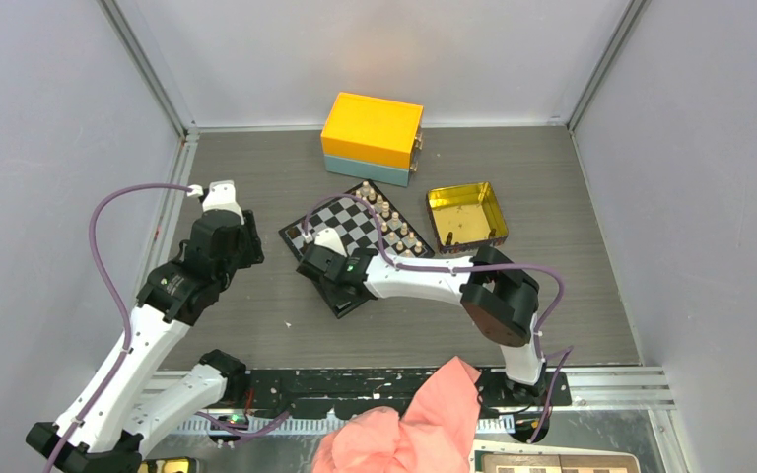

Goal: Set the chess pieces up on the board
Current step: Place the chess piece on the chessboard.

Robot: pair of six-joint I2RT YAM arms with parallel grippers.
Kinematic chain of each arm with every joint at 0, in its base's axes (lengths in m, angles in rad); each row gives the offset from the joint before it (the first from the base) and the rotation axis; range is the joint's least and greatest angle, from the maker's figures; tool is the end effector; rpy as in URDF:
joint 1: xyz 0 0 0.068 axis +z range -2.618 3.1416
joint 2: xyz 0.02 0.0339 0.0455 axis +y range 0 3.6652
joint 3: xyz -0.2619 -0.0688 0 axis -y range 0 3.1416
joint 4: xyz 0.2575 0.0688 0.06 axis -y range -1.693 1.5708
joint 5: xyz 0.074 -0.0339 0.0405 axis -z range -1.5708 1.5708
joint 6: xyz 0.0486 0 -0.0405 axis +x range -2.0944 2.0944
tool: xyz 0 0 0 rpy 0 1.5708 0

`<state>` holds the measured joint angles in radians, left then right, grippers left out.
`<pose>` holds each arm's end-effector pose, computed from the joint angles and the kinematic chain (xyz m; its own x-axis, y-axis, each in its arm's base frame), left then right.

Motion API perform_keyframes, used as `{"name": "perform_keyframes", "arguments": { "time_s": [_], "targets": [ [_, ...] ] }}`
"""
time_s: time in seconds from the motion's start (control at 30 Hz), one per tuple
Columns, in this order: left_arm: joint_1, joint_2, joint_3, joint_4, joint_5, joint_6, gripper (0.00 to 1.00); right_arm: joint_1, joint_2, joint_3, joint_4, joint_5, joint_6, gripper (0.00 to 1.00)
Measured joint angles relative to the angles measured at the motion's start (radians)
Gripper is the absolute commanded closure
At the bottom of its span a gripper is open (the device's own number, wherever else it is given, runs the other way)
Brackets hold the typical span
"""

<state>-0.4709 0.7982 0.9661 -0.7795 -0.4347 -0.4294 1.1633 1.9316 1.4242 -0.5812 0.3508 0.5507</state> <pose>0.1677 -0.0624 0.3354 -0.5086 -0.1648 -0.8451 -0.1183 0.9856 -0.1210 0.1826 0.3810 0.1799 -0.7173 -0.4219 -0.5545 -0.4972 0.8675 -0.0168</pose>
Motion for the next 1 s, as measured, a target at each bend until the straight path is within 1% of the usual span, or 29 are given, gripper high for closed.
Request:
{"name": "perform_keyframes", "arguments": {
  "time_s": [0.07, 0.1, 0.2, 0.23, 0.37, 0.5, 0.73, 0.87, 1.0],
  "targets": [
    [0.000, 0.000, 0.000, 0.000, 0.000, 0.000, 0.55, 0.001, 0.000, -0.004, 0.002, 0.000, 0.000, 0.92],
    [0.000, 0.000, 0.000, 0.000, -0.001, 0.000, 0.55, 0.001, 0.000, -0.006, 0.003, 0.000, 0.000, 0.88],
    [0.000, 0.000, 0.000, 0.000, -0.001, 0.000, 0.55, 0.002, 0.000, -0.008, 0.006, 0.000, 0.000, 0.70],
    [0.000, 0.000, 0.000, 0.000, -0.001, 0.000, 0.55, 0.002, 0.000, -0.008, 0.006, 0.000, 0.000, 0.66],
    [0.000, -0.002, 0.000, 0.000, -0.001, 0.000, 0.55, 0.002, 0.000, -0.011, 0.010, 0.000, -0.004, 0.58],
    [0.000, -0.005, 0.000, 0.000, -0.003, 0.000, 0.54, 0.005, 0.000, -0.011, 0.017, 0.000, -0.007, 0.55],
    [0.000, -0.003, 0.001, 0.002, -0.018, 0.017, 0.54, 0.010, -0.015, -0.004, 0.007, 0.019, -0.031, 0.55],
    [0.000, 0.051, 0.036, 0.011, -0.012, 0.038, 0.46, 0.008, -0.071, 0.040, -0.037, 0.079, -0.051, 0.55],
    [0.000, 0.143, 0.084, 0.044, 0.023, 0.063, 0.41, -0.030, -0.160, 0.076, -0.062, 0.136, -0.048, 0.55]
  ]
}}
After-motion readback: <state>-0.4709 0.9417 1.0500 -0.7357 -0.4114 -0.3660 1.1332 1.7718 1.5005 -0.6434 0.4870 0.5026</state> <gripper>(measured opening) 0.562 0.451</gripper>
